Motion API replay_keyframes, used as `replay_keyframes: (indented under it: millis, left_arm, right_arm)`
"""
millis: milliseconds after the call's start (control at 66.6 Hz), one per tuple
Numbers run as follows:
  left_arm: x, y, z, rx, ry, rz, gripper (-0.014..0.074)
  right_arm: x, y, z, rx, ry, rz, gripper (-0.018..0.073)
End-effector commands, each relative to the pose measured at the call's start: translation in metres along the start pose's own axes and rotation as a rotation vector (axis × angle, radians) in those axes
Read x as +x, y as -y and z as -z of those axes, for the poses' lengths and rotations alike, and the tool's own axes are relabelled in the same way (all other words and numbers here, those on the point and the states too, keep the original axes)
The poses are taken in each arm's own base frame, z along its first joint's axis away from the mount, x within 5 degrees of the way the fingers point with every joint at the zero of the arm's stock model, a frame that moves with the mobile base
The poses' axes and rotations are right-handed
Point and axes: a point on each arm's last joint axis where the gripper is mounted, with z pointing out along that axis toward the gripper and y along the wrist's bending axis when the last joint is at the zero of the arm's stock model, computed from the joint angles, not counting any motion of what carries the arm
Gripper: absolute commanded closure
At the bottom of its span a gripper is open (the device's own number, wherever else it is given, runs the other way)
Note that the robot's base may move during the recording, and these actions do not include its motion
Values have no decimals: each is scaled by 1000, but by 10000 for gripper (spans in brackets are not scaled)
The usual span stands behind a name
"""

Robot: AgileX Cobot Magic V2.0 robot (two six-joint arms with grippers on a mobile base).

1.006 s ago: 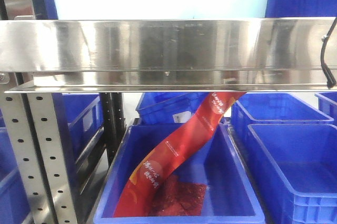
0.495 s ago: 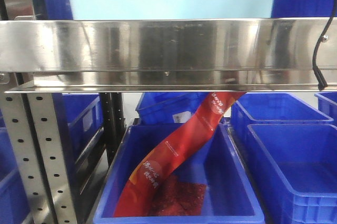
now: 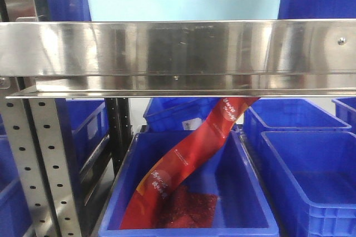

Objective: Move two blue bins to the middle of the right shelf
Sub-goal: 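Lower the teal bin onto the other teal bin and open both grippers, then withdraw both open grippers back from the shelf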

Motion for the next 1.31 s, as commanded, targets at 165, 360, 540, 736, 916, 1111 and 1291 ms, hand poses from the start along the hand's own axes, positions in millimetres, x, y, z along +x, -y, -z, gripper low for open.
replay_keyframes:
  millis: [165,360,540,736,916,1111,1291]
  left_arm:
    - [12,-1,58,3,2,-9,633]
    - [43,-6,84,11,50,-10,707]
    - [88,-15,105,17,210,-27,707]
    - [149,-24,124,41,446,-50,707]
    - [206,-31,129,62,562,-57,707]
    - [243,-35,132,76,662,-65,707]
    - [248,-36,134,78,674,-64,707]
  right_arm:
    - [4,-2,74,42,141,35,717]
    - [44,2,98,76,228,53,718]
    - [106,8,104,82,366,65,718]
    - [177,14,104,88,500,87,718]
    - [227,18,103,89,587,103,718]
    - [253,19,109,83,681,110,718]
    - [254,19,110,82,691,110,718]
